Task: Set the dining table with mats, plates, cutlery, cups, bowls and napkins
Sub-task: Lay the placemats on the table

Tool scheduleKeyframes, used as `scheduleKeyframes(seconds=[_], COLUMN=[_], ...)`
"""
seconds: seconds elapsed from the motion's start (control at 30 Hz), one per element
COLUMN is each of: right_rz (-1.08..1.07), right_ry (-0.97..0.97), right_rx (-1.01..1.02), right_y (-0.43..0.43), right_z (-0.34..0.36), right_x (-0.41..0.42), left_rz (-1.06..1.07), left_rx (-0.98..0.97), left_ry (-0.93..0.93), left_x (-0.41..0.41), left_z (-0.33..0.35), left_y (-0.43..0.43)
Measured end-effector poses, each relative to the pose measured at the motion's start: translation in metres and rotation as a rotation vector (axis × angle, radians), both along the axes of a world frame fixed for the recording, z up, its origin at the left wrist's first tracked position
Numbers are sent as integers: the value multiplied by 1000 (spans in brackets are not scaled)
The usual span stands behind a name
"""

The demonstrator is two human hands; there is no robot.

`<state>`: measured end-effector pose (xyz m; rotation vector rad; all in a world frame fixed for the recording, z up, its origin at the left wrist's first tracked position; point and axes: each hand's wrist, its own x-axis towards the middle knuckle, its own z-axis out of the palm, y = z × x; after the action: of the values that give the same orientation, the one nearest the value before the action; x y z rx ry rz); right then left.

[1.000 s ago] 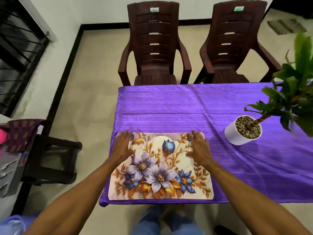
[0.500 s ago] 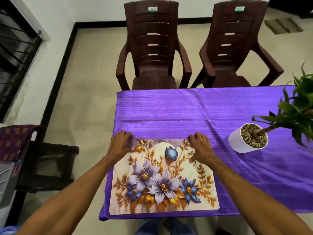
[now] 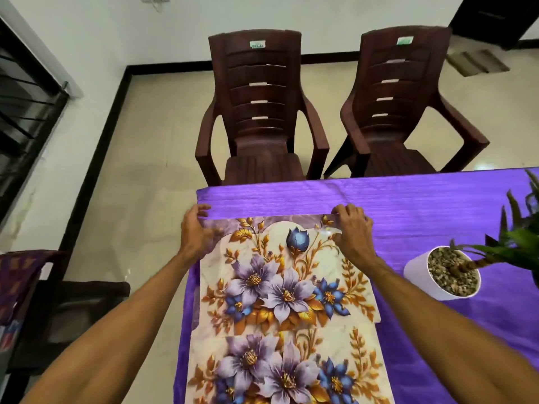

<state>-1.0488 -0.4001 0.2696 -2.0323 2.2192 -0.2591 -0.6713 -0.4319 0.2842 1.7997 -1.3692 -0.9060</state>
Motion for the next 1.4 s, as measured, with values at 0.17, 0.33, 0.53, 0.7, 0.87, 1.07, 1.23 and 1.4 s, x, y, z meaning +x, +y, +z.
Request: scheduleKeyframes(seconds=[0.17, 0.33, 0.53, 0.7, 0.87, 1.07, 1.23, 1.4], right_rz=[-20, 13, 162, 171, 151, 151, 158, 175], right_ry=[41, 55, -5, 46, 31, 36, 16, 14], right_rx=[-75, -23, 260, 294, 293, 300, 310, 311], right_y=[-45, -65, -23, -36, -43, -48, -54, -60], right_z=[-10, -27, -69, -75, -76, -76, -77, -76], right_x=[1, 13, 51, 56, 54, 55, 57, 52], left_rz=[249, 309, 7, -460, -505, -482, -474, -467], left_rx=[291, 179, -124, -70, -7, 5, 11, 37], left_ry=[319, 340, -250, -579, -567, -523, -506, -509], left_x=[6, -2, -9, -18, -17, -21, -18, -22], left_z=[-26, -42, -65, -95, -92, -89, -89, -91], left_y=[-24, -51, -39, -4, -16, -16, -19, -23])
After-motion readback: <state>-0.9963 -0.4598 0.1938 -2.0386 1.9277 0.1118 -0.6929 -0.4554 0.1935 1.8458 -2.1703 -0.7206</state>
